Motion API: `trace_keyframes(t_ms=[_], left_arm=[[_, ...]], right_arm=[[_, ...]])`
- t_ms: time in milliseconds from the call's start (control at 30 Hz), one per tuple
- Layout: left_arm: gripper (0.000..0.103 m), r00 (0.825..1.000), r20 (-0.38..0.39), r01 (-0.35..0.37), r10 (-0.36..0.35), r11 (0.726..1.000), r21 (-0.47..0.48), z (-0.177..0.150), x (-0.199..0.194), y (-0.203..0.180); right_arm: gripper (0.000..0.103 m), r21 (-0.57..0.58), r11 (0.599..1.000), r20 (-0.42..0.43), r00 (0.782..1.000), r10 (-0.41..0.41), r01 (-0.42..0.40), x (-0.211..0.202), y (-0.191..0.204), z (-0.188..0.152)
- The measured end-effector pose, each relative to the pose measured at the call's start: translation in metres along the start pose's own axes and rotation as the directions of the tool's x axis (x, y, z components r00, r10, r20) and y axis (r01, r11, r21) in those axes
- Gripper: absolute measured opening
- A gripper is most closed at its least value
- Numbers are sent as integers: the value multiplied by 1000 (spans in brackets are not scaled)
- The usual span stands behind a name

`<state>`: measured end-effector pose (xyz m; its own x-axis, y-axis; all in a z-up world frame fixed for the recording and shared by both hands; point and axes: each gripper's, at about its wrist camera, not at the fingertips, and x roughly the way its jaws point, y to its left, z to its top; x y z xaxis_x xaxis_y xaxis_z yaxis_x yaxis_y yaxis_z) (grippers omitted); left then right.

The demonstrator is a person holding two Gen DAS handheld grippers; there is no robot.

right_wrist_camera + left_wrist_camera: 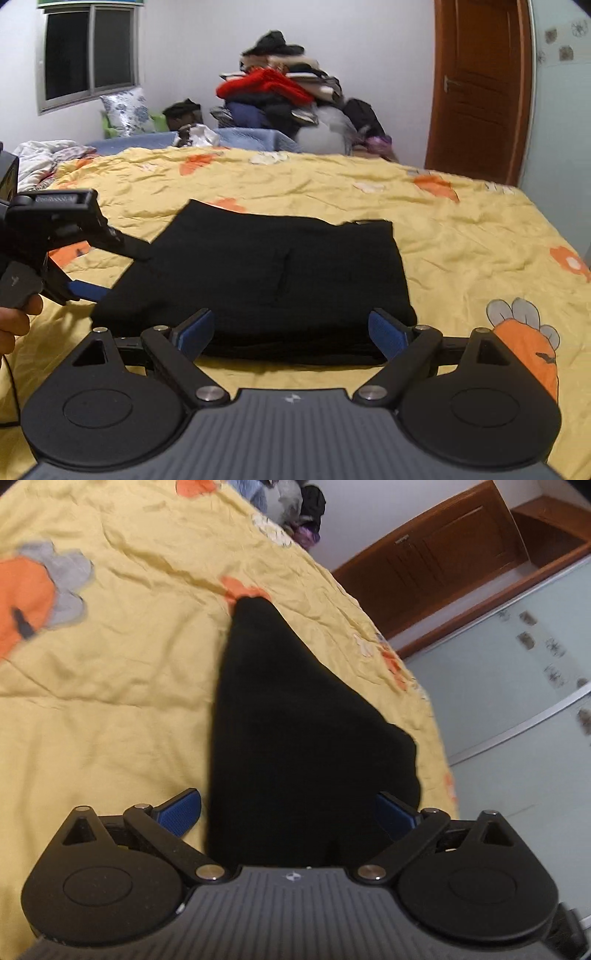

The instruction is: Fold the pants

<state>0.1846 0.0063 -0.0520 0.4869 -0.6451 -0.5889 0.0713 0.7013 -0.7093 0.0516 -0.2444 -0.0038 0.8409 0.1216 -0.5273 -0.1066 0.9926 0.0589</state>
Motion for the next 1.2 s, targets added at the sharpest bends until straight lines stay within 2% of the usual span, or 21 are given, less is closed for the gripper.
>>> trace_keyframes(t_ms=[67, 167, 200, 233, 300, 433, 533, 667, 733, 833, 900, 933, 967, 1000, 1033, 1067, 1133, 1167, 1200], left_arm=[[88, 998, -18, 54, -55, 997, -47, 3, 9, 2], [64, 998, -31, 53, -56, 995, -85, 5, 16, 7], [46, 998, -32, 57, -60, 994, -95, 6, 18, 9], [32, 997, -31, 66, -70, 992, -107, 7, 18, 13], [20, 996, -29, 75, -79, 990, -123, 10, 16, 18], [17, 997, 9, 72, -72, 994, -80, 9, 11, 15], [17, 998, 59, 31, -33, 999, 24, 11, 3, -1], [17, 993, 116, -20, 4, 990, 138, 19, -7, -18], [17, 994, 103, -42, 23, 982, 185, 21, -6, -24], [19, 990, 58, -141, 131, 963, 231, 11, 1, -24], [28, 981, 45, -193, 188, 954, 229, 2, -4, -19], [40, 976, 58, -220, 212, 950, 223, -2, -10, -20], [43, 966, 86, -259, 245, 937, 234, -8, -18, -24], [54, 949, 122, -312, 290, 912, 266, -16, -25, -31], [68, 927, 161, -374, 339, 877, 303, -25, -31, -40], [74, 905, 204, -424, 375, 838, 344, -37, -38, -48], [90, 876, 282, -479, 391, 771, 420, -62, -48, -62], [92, 867, 301, -496, 397, 753, 434, -72, -52, -65], [93, 860, 307, -507, 408, 747, 430, -81, -54, -68]], right_arm=[[91, -13, 1000, 0, 1000, 5, -5, 3, 1, 0], [91, -49, 999, -13, 1000, -17, 17, 10, 7, 0], [91, -60, 998, -17, 1000, -17, 16, 12, 8, 0], [91, -69, 997, -18, 1000, -20, 19, 14, 9, 0], [91, -82, 996, -24, 999, -32, 30, 19, 8, 1], [91, -64, 998, -17, 1000, -3, 2, 32, -2, 1], [91, -17, 1000, -58, 998, 5, -6, 39, -6, 1], [92, -41, 998, -73, 996, 51, -54, 39, 6, 0], [93, -77, 995, -101, 994, 50, -58, 41, 14, 0], [93, -106, 994, -104, 995, 5, -16, 36, 21, -2], [93, -49, 999, -72, 997, 16, -19, 23, 19, -4], [93, -14, 999, -58, 998, 28, -29, 16, 18, -5], [93, 14, 999, -53, 998, 36, -36, 12, 18, -7], [93, 31, 999, -55, 998, 38, -37, 8, 20, -10], [93, 37, 999, -59, 998, 34, -32, 5, 23, -13], [93, 39, 999, -64, 998, 27, -25, 3, 26, -15], [93, 42, 999, -67, 998, 8, -6, -1, 30, -20], [93, 50, 999, -67, 998, 6, -2, -2, 31, -22], [94, 64, 998, -68, 998, 9, -5, -3, 32, -24]])
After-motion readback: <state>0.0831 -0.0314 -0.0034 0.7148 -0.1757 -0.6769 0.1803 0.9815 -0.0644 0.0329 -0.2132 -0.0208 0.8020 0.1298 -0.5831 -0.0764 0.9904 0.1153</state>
